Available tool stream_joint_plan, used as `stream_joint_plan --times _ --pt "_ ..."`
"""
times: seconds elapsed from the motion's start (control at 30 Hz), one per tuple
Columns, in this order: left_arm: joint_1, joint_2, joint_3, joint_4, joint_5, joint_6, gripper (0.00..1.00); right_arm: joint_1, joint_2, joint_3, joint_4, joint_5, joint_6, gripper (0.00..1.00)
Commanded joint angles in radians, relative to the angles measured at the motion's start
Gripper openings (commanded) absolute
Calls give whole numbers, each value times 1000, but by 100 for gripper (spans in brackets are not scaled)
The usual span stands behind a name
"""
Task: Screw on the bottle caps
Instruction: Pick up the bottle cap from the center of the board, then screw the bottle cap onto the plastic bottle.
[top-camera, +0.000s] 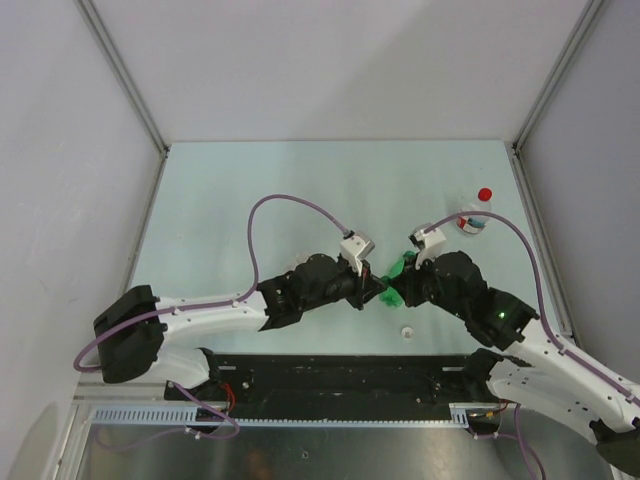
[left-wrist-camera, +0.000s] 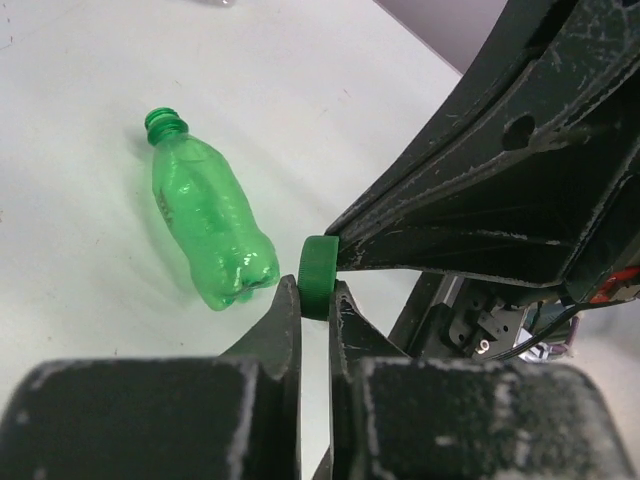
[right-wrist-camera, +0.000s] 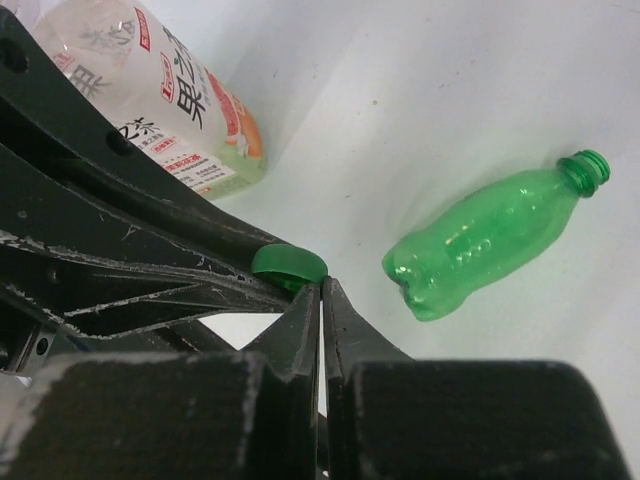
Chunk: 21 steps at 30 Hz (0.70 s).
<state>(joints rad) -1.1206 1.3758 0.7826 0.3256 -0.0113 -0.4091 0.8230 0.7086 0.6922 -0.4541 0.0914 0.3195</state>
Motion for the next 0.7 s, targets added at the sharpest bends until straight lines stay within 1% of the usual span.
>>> stream_joint_plan --times 0.0,0.07,0.13,0.17,0.23,0.3,0.33,0.37,0.47,0.53,0.67 --pt "4 -1 49 -14 1 44 1 15 -30 45 10 -22 -7 4" --pt "3 2 51 -13 30 80 0 17 -47 46 11 -36 3 10" --pt "4 4 54 -10 51 127 0 17 -69 46 15 -57 21 13" --pt "3 5 58 -6 65 156 0 18 -80 47 16 -65 35 17" --pt "4 4 63 3 101 240 0 16 -101 50 8 -76 64 30" --pt "3 -6 60 12 157 351 0 15 -122 60 -10 -118 98 49" --pt "3 -16 54 16 187 431 0 13 -135 69 -19 -140 120 57" --pt "3 -29 49 23 210 497 0 11 -148 78 -28 -160 147 63" --pt "2 -77 35 31 291 681 0 3 -186 120 -55 -188 231 77" --pt "0 -111 20 37 328 784 0 -6 -206 153 -85 -180 299 81" --pt "-13 -147 1 64 340 914 0 -21 -202 225 -181 -211 406 82"
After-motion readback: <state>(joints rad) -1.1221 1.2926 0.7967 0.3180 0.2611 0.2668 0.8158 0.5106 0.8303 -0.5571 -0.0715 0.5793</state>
